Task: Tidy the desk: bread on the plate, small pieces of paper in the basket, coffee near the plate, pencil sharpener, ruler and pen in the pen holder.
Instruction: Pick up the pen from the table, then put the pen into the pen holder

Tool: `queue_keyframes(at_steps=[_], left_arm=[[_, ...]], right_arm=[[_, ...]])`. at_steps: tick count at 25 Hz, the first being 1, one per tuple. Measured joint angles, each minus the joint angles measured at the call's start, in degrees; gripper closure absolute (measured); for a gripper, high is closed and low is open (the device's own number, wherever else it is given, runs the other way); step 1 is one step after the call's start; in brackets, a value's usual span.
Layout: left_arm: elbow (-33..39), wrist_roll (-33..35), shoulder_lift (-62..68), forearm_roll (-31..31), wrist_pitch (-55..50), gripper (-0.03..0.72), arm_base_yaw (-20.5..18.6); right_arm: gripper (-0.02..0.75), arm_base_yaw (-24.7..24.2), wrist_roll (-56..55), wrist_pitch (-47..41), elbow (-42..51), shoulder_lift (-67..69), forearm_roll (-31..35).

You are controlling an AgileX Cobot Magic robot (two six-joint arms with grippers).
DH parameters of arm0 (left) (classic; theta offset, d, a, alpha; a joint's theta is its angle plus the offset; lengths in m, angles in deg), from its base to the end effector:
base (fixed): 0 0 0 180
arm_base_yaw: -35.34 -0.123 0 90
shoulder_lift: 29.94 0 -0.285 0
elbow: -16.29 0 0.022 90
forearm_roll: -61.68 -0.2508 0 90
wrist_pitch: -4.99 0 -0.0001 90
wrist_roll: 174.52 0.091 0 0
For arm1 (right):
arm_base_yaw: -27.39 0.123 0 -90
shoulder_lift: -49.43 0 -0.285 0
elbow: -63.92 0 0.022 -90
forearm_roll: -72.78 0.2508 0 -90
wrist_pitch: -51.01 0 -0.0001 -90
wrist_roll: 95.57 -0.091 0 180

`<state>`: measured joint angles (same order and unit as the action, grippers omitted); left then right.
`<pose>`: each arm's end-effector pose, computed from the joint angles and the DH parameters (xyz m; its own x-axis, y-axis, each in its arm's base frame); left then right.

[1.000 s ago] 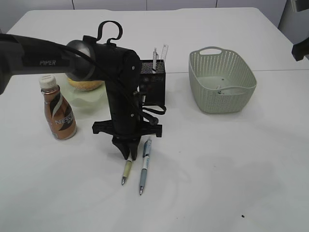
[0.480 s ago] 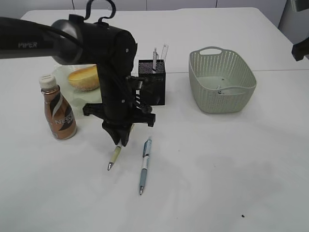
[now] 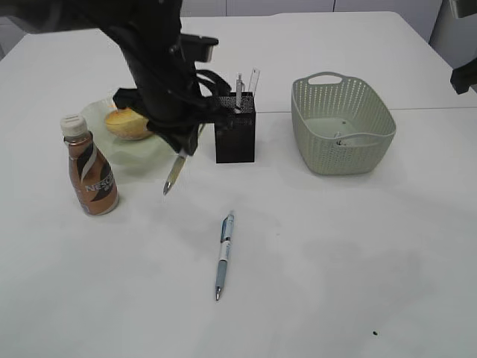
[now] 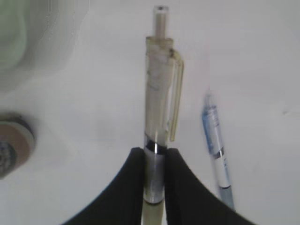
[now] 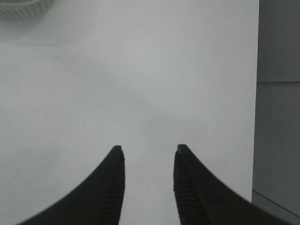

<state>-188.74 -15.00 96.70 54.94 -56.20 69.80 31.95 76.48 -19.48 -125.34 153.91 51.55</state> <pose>0.3739 -0.2453 0.2363 -0.9108 0.2679 -0.3142 0.2805 0.9599 0.0054 0.3473 -0.0035 0.3156 -0.9599 -0.0674 -0.2720 0.0261 0.9450 -0.3261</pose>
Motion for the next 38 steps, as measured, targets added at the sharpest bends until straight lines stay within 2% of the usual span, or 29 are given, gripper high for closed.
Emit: queue_keyframes(at_steps=[6,11,17,22,30,38], left_arm=[[1.25,0.18,-5.65,-3.78,7.55,0.629,0.0],[10.43,0.15,-12.03,-7.34,21.79,0.629,0.0],[28.45,-0.7,-19.78,-11.98,53.94,0.629,-1.74],[36.91,-0.82,-19.13,-12.46,80.06,0.629,-4.97],[37.59,-0.82,-9.14,-8.43,102.38,0.629,-8.38],[27.92,-0.82,-0.37,-6.68,104.16,0.627,-8.61]], right_arm=[[0.447,0.0,0.0,0.0,0.0,0.0,0.0],[0.447,0.0,0.0,0.0,0.0,0.0,0.0],[0.447,0.0,0.0,0.0,0.0,0.0,0.0],[0.447,0.0,0.0,0.0,0.0,0.0,0.0],[0.447,0.0,0.0,0.0,0.0,0.0,-0.11],[0.447,0.0,0.0,0.0,0.0,0.0,-0.11]])
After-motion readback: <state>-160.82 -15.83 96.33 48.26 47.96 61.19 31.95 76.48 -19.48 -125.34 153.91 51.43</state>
